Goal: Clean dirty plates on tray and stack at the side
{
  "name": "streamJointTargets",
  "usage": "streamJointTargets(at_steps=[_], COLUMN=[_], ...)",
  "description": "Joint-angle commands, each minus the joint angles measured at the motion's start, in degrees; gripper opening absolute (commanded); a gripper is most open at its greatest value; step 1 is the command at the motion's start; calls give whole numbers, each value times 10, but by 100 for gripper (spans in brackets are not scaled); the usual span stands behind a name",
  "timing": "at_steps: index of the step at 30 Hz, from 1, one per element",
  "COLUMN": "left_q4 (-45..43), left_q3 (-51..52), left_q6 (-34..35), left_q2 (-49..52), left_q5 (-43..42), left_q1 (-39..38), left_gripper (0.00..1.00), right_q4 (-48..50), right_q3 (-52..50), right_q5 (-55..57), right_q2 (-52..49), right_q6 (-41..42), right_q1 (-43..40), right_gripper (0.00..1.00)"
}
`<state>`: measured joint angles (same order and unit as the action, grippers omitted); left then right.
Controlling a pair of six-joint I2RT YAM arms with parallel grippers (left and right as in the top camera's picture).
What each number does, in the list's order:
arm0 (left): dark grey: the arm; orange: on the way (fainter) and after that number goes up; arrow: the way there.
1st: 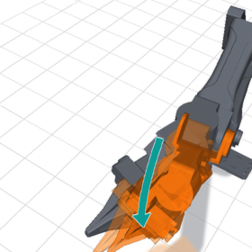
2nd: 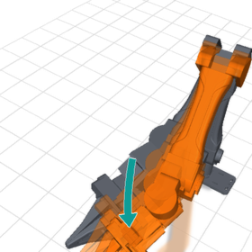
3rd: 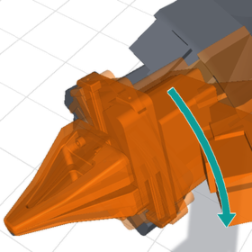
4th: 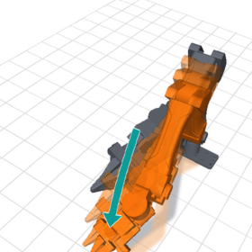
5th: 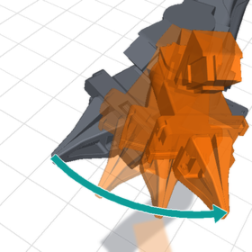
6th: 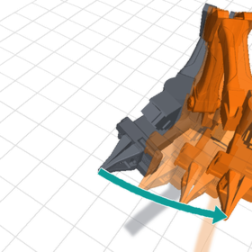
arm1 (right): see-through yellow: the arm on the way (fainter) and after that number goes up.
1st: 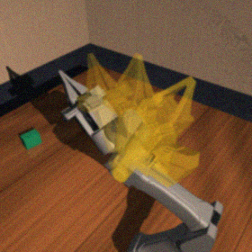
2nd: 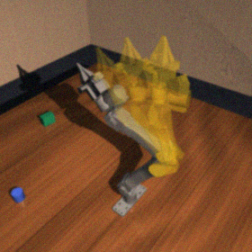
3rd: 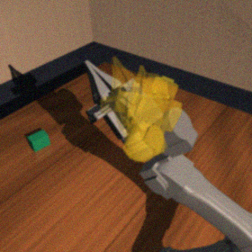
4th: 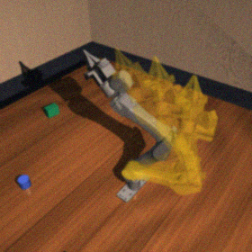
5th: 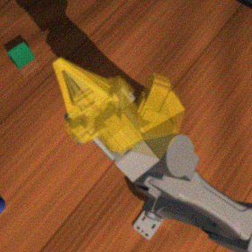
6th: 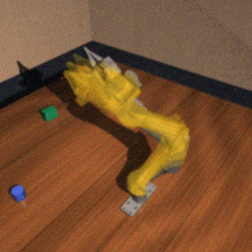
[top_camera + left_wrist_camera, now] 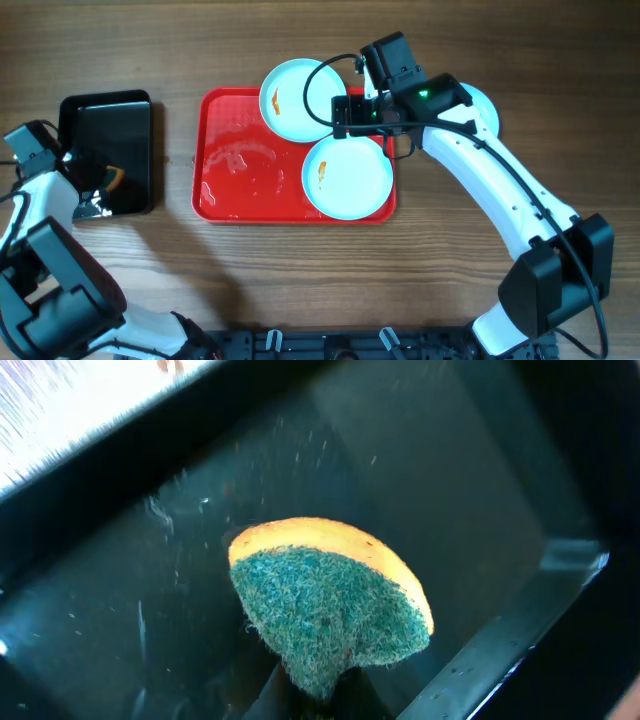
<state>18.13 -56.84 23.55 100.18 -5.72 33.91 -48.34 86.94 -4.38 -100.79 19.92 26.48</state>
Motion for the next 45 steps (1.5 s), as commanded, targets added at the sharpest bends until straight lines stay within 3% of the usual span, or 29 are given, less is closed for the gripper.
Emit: streamJointTargets(at_steps=[1, 5, 11, 14, 25, 32, 42, 45], left_q4=[8, 7, -13, -13, -30, -1, 1, 14], left_q3=[-1, -1, -1, -2, -17, -17, -17, -17], left_q6=[9, 9, 9, 9, 7, 7, 14, 14], left_q2=[31, 61, 113, 118, -12, 3, -20, -20], left_q5=[-17, -25, -124, -131, -127, -75, -150, -148], left_q1=[1, 1, 1, 1, 1, 1, 1, 1], left_gripper=[4, 4, 4, 4, 4, 4, 4, 4], right_q4=[7, 5, -9, -15, 13, 19, 60, 54], right_q3=[6, 6, 6, 6, 6, 6, 6, 22], right_q5=[-6, -33, -47, -47, -47, -47, -46, -98], right_q2=[8, 8, 8, 8, 8, 8, -16, -60], right_q6=[18, 19, 19, 17, 16, 26, 10, -6], right_q1=[1, 1, 1, 1, 1, 1, -2, -11], right_gripper=[99, 99, 100, 100, 99, 100, 100, 99])
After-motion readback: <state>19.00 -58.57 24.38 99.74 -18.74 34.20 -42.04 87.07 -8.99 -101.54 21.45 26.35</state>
